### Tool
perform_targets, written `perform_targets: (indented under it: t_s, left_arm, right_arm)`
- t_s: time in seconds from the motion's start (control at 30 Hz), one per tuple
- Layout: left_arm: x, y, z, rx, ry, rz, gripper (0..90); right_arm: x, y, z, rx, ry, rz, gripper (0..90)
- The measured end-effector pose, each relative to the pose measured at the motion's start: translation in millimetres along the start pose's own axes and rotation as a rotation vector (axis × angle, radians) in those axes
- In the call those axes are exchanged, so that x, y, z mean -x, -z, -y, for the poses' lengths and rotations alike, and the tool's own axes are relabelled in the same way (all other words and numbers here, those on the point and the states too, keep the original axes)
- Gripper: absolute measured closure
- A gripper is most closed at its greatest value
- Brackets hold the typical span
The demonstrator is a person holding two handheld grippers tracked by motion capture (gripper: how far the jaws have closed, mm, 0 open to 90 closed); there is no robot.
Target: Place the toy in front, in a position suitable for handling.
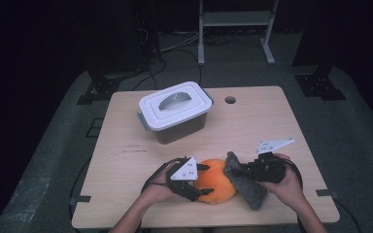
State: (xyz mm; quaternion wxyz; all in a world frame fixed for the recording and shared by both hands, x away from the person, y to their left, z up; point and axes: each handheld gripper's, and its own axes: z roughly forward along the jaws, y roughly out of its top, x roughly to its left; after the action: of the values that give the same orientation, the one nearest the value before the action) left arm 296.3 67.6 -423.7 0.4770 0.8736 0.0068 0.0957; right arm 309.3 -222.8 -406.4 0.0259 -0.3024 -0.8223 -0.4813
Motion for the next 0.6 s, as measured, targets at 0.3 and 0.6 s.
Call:
perform_targets:
  t_s: [0.3, 0.6]
  left_arm:
    - [2.3, -0.5, 0.0, -0.002, -0.016, 0.019, 29.4]
    - [-5.8, 3.8, 7.3, 0.001, 0.035, 0.01, 29.3]
  right_arm:
    - [-4.8, -16.0, -10.4, 0.003, 0.036, -0.01, 73.6]
    - [15.3, -1.9, 9.3, -0.019, -0.039, 0.038, 73.6]
